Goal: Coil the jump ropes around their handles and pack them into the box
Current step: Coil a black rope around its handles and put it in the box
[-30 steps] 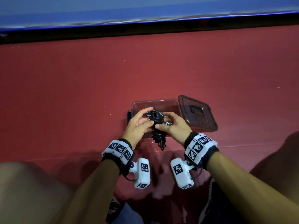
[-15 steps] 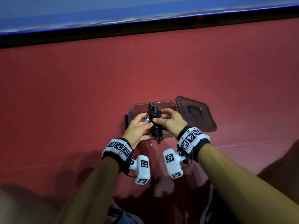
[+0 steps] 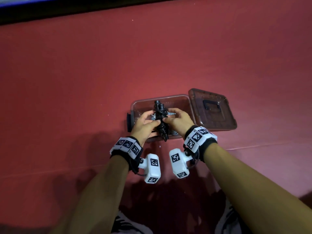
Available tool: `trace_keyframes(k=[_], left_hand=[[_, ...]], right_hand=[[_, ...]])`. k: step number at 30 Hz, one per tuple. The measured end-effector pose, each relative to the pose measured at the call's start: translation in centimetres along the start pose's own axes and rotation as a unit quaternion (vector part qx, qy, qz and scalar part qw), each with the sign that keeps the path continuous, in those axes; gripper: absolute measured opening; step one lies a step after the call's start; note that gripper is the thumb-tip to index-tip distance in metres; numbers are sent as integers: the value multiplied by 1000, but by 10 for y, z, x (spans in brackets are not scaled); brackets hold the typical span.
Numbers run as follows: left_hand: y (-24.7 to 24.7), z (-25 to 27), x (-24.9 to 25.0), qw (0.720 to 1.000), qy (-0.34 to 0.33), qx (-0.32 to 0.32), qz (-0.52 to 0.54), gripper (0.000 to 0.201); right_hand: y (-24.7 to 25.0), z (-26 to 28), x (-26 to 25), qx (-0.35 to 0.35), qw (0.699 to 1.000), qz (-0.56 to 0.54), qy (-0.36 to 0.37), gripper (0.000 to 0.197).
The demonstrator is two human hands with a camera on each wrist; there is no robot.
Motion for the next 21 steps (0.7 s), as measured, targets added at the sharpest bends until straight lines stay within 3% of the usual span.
trace_keyframes(k=[5,14,18,21], left_hand=[[7,-21,-8,1000,10,1,0,50],[10,-37,-17,999,18,-14,-27,48],[16,-35,-21,1000,17,-8,-25,48],[22,-33,-18,1000,15,-2,-23,45]], right_hand=[[-7,-18,8,9,999,32,-17,36],[-14,-60,46,-7,992,118,-43,70],[-18,-43,29,-21,995,87,-47,45],[-21,-38,24,-45,997,47,-44,39]])
Point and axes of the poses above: each hand's wrist, its own z-axis away from the middle knuckle, its own y-axis out of the back of the hand, x = y × z, the point moved 9 cm from there along -z, towards the middle knuckle, and after that the axes turned 4 degrees about z, right-handed, at the moved point
